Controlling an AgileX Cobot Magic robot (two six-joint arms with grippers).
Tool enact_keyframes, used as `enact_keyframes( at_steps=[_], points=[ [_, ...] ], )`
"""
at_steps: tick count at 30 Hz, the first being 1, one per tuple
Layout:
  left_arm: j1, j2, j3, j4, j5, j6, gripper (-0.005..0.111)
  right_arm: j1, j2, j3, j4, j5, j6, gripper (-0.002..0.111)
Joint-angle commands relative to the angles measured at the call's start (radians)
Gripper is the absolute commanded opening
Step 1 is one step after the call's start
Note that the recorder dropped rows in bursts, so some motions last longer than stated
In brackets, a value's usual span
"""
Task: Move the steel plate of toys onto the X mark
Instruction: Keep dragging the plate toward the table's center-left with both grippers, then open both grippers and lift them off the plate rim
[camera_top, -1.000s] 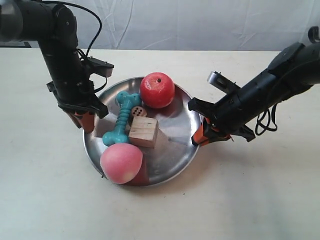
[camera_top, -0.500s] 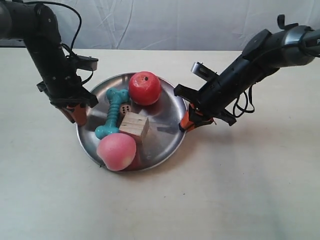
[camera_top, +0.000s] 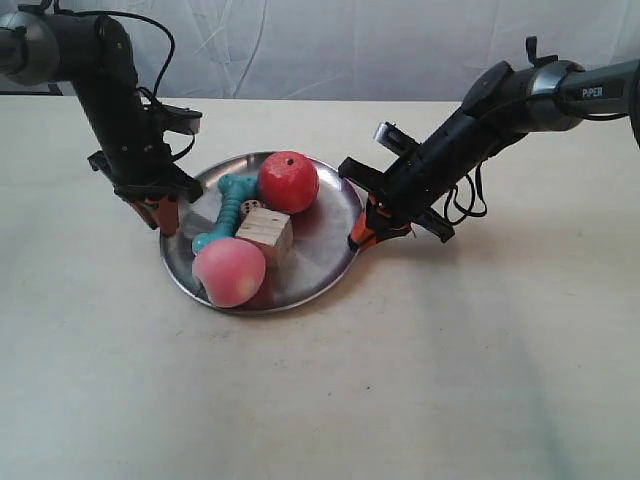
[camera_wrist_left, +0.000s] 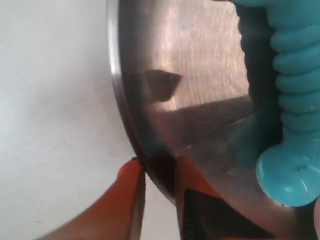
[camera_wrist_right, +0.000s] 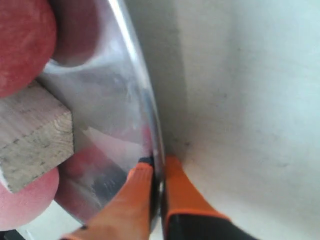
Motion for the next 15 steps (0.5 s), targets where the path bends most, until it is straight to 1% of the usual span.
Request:
enact_keyframes(
  at_steps=[1, 3, 5, 8, 9, 10, 14, 15],
  points=[
    [-0.001, 0.002, -0.006, 0.045, 0.02, -0.017, 0.0, 0.001, 0.005, -0.013, -0.032, -0.017, -0.049, -0.001],
    [0.001, 0.002, -0.006, 0.058, 0.02, -0.03, 0.0, 0.001, 0.005, -0.013, -0.032, -0.01, -0.081, 0.005],
    [0.008, 0.002, -0.006, 0.048, 0.02, -0.03, 0.001, 0.001, 0.005, -0.013, -0.029, -0.008, -0.088, 0.016],
    [0.022, 0.002, -0.006, 0.023, 0.02, -0.03, 0.009, 0.001, 0.005, -0.013, -0.033, -0.006, -0.088, 0.035],
    [0.026, 0.002, -0.006, 0.024, 0.02, -0.03, 0.013, 0.001, 0.005, -0.013, -0.036, -0.006, -0.088, 0.039],
    [0.028, 0.002, -0.006, 0.021, 0.02, -0.033, 0.017, 0.001, 0.005, -0.013, -0.045, -0.004, -0.088, 0.041],
    [0.042, 0.002, -0.006, 0.028, 0.02, -0.068, 0.036, 0.001, 0.005, -0.013, -0.089, -0.002, -0.086, 0.041],
    [0.044, 0.002, -0.006, 0.031, 0.02, -0.073, 0.04, 0.001, 0.003, -0.013, -0.097, -0.005, -0.086, 0.041]
  ],
)
